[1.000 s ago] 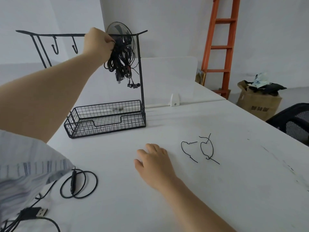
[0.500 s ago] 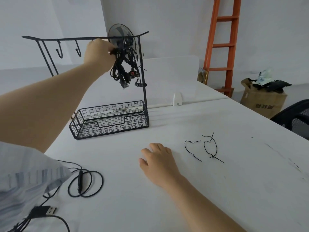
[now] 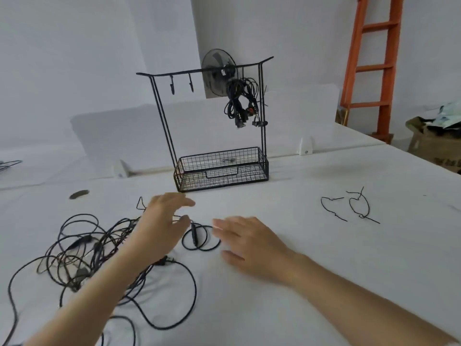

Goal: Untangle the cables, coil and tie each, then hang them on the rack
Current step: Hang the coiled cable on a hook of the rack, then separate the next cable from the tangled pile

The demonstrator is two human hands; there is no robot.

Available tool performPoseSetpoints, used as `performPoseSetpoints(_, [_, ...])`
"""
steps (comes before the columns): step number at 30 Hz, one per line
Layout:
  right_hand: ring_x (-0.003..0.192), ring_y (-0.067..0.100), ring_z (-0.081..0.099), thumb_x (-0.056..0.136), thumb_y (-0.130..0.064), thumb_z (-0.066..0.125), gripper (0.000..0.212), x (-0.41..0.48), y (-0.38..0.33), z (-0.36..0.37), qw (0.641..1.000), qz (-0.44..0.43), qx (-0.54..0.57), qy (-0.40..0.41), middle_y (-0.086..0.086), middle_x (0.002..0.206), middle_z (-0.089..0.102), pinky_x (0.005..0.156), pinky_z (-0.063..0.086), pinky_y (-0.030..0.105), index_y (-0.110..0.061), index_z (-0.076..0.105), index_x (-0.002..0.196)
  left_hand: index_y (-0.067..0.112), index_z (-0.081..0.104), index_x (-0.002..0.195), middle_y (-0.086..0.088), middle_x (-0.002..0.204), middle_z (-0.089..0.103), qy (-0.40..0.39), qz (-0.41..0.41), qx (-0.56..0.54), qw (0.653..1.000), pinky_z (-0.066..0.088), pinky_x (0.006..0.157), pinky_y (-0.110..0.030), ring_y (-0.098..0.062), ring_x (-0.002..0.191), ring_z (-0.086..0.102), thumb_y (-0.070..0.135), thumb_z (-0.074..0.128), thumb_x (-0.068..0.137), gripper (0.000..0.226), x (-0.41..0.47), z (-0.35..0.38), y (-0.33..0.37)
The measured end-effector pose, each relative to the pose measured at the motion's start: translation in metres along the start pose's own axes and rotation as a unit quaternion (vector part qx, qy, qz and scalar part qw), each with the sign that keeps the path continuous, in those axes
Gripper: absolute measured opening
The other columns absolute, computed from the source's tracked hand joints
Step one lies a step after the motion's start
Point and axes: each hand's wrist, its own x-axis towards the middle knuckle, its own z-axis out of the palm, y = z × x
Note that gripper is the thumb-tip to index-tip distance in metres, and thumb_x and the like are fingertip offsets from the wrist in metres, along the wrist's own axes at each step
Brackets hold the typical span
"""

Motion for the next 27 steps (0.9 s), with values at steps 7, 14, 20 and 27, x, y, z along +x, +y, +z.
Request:
performPoseSetpoints(7, [0.098,0.030,0.059,0.096,-0.032,0.033,0.033,-0.003,-0.027,-0.013,0.990,0.117,-0.044,-0.072,0.004,0.110,0.064,0.068,0.037,0.033,-0.020,0.042,0.125,0.023,0.041,0.137,0.002,0.141,0.041,-0.016,-0.034,0.138,0.990,0.027,0.105,-0.033,-0.021,0.131,0.033,0.038,0.049,0.092,0.048,-0.029,0.031,-0.029])
performPoseSetpoints(14, [0.090,0.027,0.056,0.089,-0.010,0.039,0.019,-0.050,0.028,-0.054,0.890,0.304,-0.285,-0.185,0.004,0.101,0.063,0.065,0.029,0.026,-0.020,0.047,0.104,0.024,0.029,0.139,-0.002,0.138,0.038,-0.037,-0.035,0.191,0.980,0.032,0.102,-0.034,-0.023,0.130,0.035,0.047,0.050,0.089,0.059,-0.030,0.030,-0.038])
performPoseSetpoints(20, [0.113,0.027,0.044,0.093,-0.020,0.038,0.026,-0.068,0.044,-0.052,0.843,0.455,-0.258,-0.126,0.006,0.116,0.053,0.082,0.034,0.032,-0.015,0.051,0.115,0.021,0.041,0.129,-0.001,0.122,0.055,-0.029,-0.007,0.244,0.969,0.040,0.083,-0.030,-0.023,0.115,0.050,0.035,0.045,0.093,0.038,-0.032,0.029,-0.030])
performPoseSetpoints(27, [0.127,0.025,0.025,0.091,-0.027,0.043,0.026,-0.068,0.042,-0.059,0.839,0.443,-0.290,-0.128,0.008,0.128,0.041,0.096,0.027,0.039,-0.020,0.056,0.113,0.020,0.059,0.103,-0.001,0.106,0.064,-0.021,-0.025,0.279,0.960,0.034,0.067,-0.026,-0.023,0.101,0.058,0.030,0.041,0.092,0.023,-0.032,0.028,-0.028])
